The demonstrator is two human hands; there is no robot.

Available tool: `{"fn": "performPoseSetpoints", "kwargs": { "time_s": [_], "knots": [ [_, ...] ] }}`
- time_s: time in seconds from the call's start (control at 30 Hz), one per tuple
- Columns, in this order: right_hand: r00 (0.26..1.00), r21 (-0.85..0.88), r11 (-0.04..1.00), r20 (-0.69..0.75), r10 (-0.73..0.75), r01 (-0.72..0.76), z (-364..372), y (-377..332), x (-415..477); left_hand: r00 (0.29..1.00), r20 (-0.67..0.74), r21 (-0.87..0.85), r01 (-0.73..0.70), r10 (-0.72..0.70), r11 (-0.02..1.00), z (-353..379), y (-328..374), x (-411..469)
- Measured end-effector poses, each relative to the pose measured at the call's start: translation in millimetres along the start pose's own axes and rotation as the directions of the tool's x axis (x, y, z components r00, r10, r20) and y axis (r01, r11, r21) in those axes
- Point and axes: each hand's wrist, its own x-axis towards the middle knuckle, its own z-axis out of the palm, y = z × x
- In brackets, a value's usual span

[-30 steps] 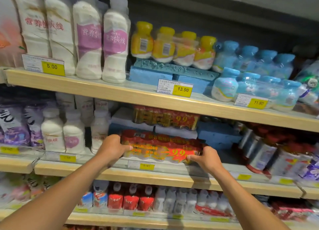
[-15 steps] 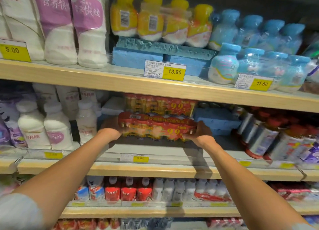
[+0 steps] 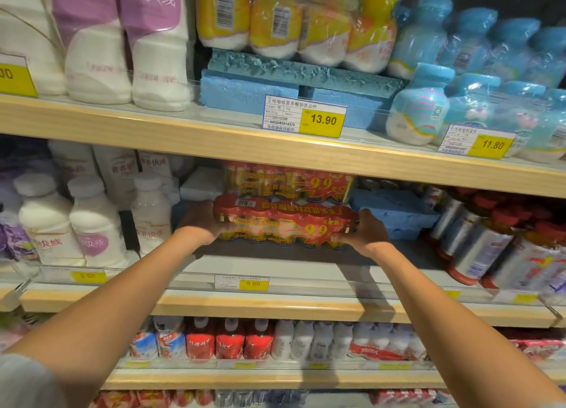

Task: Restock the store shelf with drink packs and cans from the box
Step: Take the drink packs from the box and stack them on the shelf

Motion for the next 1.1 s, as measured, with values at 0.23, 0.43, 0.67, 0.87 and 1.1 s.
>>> {"fn": "performPoseSetpoints", "kwargs": {
  "time_s": [0.23,0.43,0.67,0.87,1.1],
  "knots": [
    [0.999,0.033,0.999,-0.007,0.031,-0.031,2,-5,-11,1.0,0.021,-0.015,0.022,-0.021,1.0,-2,4,-9],
    [1.0,0.009,1.0,-0.006,0.028,-0.028,-2,-15,-29,0.998,0.037,-0.063,0.044,-0.042,0.997,-9,3,-21],
    [0.996,0.031,0.998,-0.066,0.064,-0.062,-3,-29,-60,0.989,0.128,0.079,0.058,-0.068,0.995,-26,6,-55],
    [0.986,0.028,1.0,-0.165,0.009,-0.005,6,-48,-92,0.99,0.049,-0.021,-0.135,0.136,0.991,-49,-1,-102],
    [0.971,-0.078,0.988,-0.188,-0.146,0.134,43,-113,-164,0.931,0.038,-0.077,-0.359,0.362,0.93,-81,-51,-160]
  ]
}}
